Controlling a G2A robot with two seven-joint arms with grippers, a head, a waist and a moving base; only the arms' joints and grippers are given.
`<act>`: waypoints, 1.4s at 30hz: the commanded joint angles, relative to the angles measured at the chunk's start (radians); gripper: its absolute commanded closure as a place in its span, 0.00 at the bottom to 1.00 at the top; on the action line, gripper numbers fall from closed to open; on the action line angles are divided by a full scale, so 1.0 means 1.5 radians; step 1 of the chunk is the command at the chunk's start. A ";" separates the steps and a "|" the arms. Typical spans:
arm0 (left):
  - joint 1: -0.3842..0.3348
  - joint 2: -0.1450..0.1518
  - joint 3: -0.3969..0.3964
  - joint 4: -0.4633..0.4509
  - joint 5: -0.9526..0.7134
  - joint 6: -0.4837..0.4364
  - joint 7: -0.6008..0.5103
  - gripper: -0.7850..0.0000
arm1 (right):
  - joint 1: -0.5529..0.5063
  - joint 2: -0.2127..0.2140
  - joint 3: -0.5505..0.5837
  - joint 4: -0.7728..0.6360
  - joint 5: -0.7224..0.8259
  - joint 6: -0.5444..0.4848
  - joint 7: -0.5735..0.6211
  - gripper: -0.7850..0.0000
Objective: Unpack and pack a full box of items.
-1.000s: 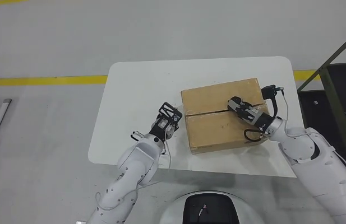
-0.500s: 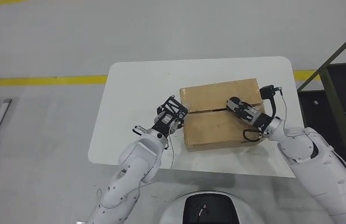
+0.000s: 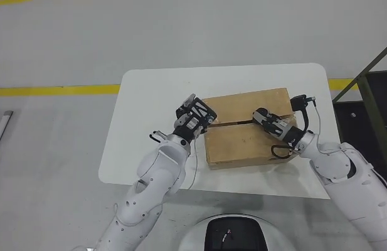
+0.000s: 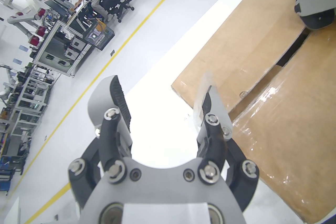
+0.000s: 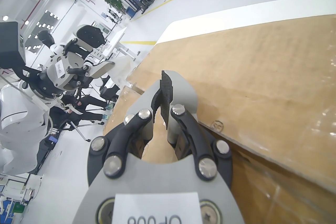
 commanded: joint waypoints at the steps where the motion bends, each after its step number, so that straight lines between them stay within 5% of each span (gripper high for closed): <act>1: -0.007 -0.003 0.005 -0.004 -0.007 -0.010 0.003 0.22 | -0.001 0.000 0.001 -0.001 -0.001 0.002 0.000 1.00; 14: -0.070 -0.033 0.067 0.040 -0.031 -0.048 0.031 0.20 | -0.024 0.006 0.046 -0.038 -0.007 0.032 0.000 1.00; 16: -0.078 -0.038 0.073 0.041 -0.032 -0.048 0.034 0.16 | -0.033 0.008 0.063 -0.050 -0.005 0.038 0.000 1.00; 18: -0.083 -0.041 0.073 0.039 -0.036 -0.048 0.032 0.00 | -0.040 0.011 0.079 -0.063 -0.002 0.042 0.002 1.00; 20: -0.082 -0.044 0.063 0.034 -0.054 -0.040 0.025 0.00 | -0.043 0.013 0.092 -0.075 -0.001 0.044 0.007 0.95; 29: -0.001 -0.032 -0.051 -0.033 -0.130 -0.020 -0.077 0.00 | -0.023 0.023 0.106 -0.101 -0.146 -0.061 0.029 0.70; 36: 0.107 -0.015 -0.156 -0.103 -0.064 0.035 -0.175 0.00 | -0.001 0.027 0.080 -0.098 -0.349 -0.159 -0.030 0.85; 38: 0.130 -0.013 -0.176 -0.117 -0.051 0.053 -0.185 0.00 | 0.002 0.026 0.074 -0.090 -0.359 -0.161 -0.044 0.51; 39: 0.140 -0.012 -0.185 -0.122 -0.041 0.059 -0.186 0.00 | 0.002 0.026 0.074 -0.090 -0.359 -0.161 -0.044 0.00; 42: 0.165 -0.010 -0.204 -0.132 -0.016 0.070 -0.186 0.00 | 0.002 0.026 0.074 -0.090 -0.359 -0.161 -0.044 0.00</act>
